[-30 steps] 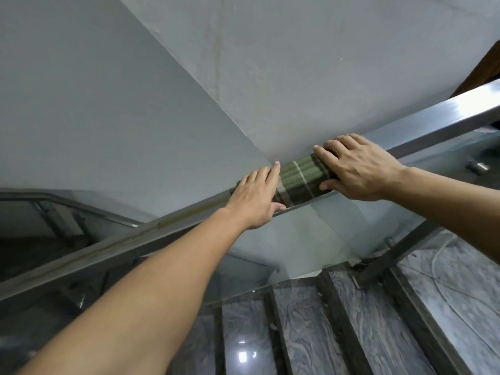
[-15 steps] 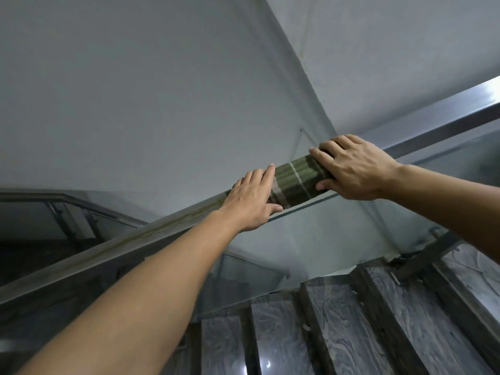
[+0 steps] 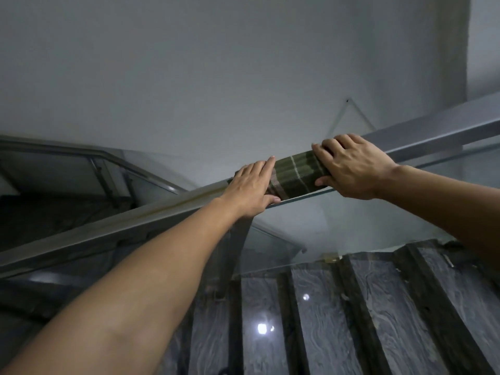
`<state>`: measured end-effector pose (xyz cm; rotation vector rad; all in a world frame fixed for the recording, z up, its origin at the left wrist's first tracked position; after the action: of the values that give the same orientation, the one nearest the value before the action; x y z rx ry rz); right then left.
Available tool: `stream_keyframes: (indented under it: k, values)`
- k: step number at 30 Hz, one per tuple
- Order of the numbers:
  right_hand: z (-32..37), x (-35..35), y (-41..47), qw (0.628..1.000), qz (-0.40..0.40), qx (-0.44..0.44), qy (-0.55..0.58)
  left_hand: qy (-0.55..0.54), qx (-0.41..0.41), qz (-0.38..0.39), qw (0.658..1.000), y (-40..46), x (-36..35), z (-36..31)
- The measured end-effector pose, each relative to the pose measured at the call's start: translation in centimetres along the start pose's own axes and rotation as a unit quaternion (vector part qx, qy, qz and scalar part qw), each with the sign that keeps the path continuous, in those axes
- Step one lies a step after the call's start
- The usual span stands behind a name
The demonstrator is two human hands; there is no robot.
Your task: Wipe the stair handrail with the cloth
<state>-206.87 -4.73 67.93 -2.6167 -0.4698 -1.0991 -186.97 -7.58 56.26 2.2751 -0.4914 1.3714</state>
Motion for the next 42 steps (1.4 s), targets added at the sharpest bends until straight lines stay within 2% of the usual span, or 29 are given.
stream_keyframes:
  k: [6,14,26,37,39,42]
  values:
    - [6.3,0.6,3.9,1.000,0.007,0.015,-0.013,-0.011,0.033,0.007,0.999,-3.5,-0.6,5.8]
    - [14.6,1.9,8.0,0.999,-0.034,0.033,-0.015,-0.008,0.055,0.018,0.998,-7.8,-1.8,13.6]
    - [31.8,5.0,16.5,0.996,-0.056,0.059,0.025,-0.018,0.121,0.038,0.992,-17.0,-3.9,30.1]
    - [46.8,7.9,24.3,0.996,-0.020,0.072,0.048,-0.007,0.151,0.074,0.986,-25.7,-5.1,43.8]
    - [49.5,8.2,25.7,0.996,-0.016,0.076,0.052,0.014,0.157,0.065,0.985,-27.5,-5.6,46.3]
    - [52.9,8.6,27.2,0.996,-0.018,0.070,0.048,0.028,0.140,0.003,0.990,-30.4,-7.0,49.2]
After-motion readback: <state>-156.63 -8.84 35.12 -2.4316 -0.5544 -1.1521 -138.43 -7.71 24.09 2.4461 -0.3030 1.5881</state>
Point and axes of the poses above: each hand's wrist, its own y-axis towards the middle knuckle, its own x-axis out of the back of the hand, z = x × y, the point moved 1 cm from there along y, towards the middle knuckle, and after that the axes turned 3 degrees about -y, right-handed, at the moved point
